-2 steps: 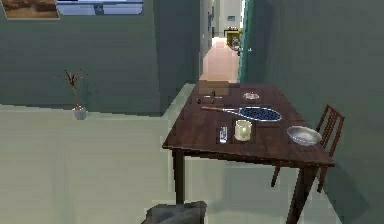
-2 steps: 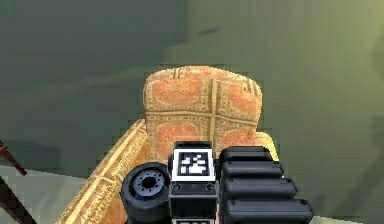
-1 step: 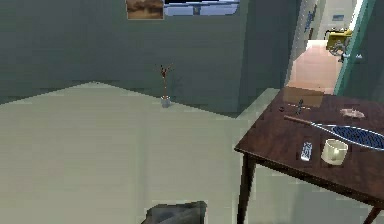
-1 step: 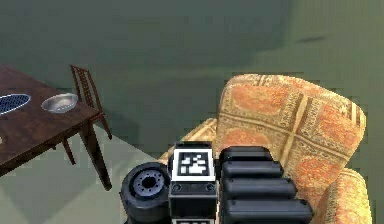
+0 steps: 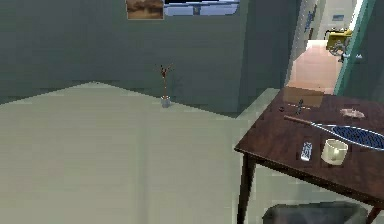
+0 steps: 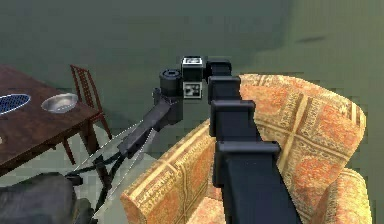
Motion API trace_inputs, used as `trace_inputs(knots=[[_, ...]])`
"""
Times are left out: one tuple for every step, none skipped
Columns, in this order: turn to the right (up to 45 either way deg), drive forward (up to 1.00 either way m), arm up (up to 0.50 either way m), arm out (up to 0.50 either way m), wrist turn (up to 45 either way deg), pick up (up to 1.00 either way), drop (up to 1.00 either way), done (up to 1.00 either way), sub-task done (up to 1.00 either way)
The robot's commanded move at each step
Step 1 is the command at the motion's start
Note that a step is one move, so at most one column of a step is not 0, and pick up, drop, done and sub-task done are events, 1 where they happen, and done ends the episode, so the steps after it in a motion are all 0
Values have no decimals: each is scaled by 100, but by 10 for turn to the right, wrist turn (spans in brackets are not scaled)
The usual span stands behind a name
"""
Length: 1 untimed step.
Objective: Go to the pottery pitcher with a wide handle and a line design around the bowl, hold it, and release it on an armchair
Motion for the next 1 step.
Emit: trace_inputs(knots=[[0, 0, 0, 0, 450, 0, 0, 0, 0]])
